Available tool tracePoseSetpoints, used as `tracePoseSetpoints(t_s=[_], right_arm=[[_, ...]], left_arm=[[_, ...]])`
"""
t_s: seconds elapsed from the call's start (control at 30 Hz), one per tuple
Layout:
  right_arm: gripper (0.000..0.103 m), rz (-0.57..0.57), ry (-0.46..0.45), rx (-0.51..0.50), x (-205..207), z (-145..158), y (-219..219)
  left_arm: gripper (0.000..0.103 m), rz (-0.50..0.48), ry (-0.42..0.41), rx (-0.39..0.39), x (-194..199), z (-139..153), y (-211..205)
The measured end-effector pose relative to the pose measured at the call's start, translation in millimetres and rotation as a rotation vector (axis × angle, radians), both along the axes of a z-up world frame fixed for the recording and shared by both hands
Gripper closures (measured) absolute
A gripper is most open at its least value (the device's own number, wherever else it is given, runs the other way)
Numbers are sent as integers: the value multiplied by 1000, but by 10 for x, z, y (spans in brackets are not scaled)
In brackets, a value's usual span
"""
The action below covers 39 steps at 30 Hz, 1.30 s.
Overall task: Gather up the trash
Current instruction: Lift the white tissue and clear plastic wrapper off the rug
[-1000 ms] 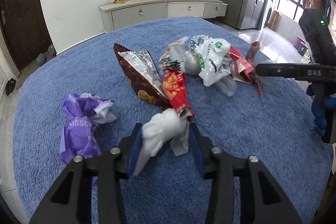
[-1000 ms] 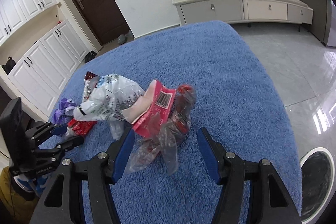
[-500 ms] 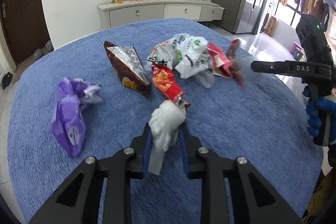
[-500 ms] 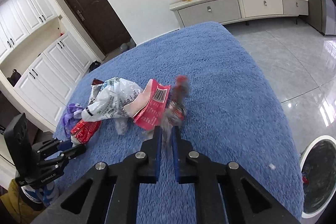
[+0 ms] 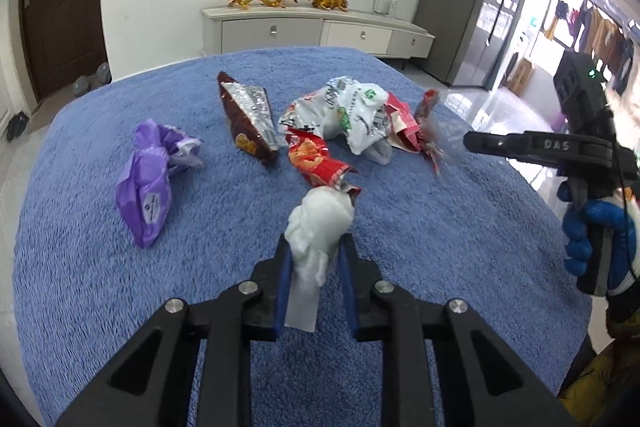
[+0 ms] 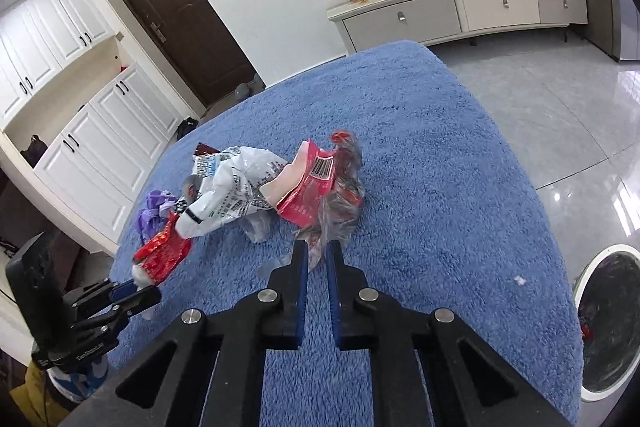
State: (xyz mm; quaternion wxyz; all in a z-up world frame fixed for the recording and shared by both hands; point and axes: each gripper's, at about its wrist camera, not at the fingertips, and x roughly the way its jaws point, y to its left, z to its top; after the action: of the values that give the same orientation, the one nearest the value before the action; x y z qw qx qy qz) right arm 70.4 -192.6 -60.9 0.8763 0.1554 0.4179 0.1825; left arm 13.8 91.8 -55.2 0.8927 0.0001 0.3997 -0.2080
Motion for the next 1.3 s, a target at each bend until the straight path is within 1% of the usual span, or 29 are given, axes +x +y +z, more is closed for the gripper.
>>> tracePoseSetpoints(t_s=[0.07,0.1,0.13,0.17,0.37,0.4,0.43,0.47,0.53,0.6,0.73,0.97,1.17,1.3], right_arm=[[83,-5,7,1,71,-32,6],[72,-10,8,1,111,-45,9],[64,-15,8,0,149,-55,9],[63,-18,8,-1,188,-66,12],[63,-23,28,-32,396,-172,45],[64,-23,35,-33,424,-202,45],[74,-21,41,-31,443,-230,43],[77,-18,44,-27,454,-254,40],[82,-18,37,-15,437,-266,7],[84,-20,28,-2,396,-259,-31],[85,-26,9,16,243,-210,-111],[85,-37,-25,51,-114,-54,-258],[85,-48,-61,68,-389,114,-368],[85,-63,-84,65,-541,214,-431]], left_arm=[[82,9,1,-11,-6,0,41],[82,14,3,-21,-14,-6,66],[82,20,6,-33,5,-12,96],[82,27,10,-45,2,-19,123],[82,51,26,-84,-5,-67,196],[82,51,26,-86,-23,-77,198],[82,50,25,-90,-26,-75,202],[82,49,24,-94,-25,-68,199],[82,43,23,-109,-42,-33,205],[82,28,23,-128,-81,-7,191],[82,6,25,-123,-155,7,96],[82,-51,59,-113,-335,-45,-93],[82,-152,106,-143,-547,-87,-395],[82,-214,113,-162,-632,-51,-656]])
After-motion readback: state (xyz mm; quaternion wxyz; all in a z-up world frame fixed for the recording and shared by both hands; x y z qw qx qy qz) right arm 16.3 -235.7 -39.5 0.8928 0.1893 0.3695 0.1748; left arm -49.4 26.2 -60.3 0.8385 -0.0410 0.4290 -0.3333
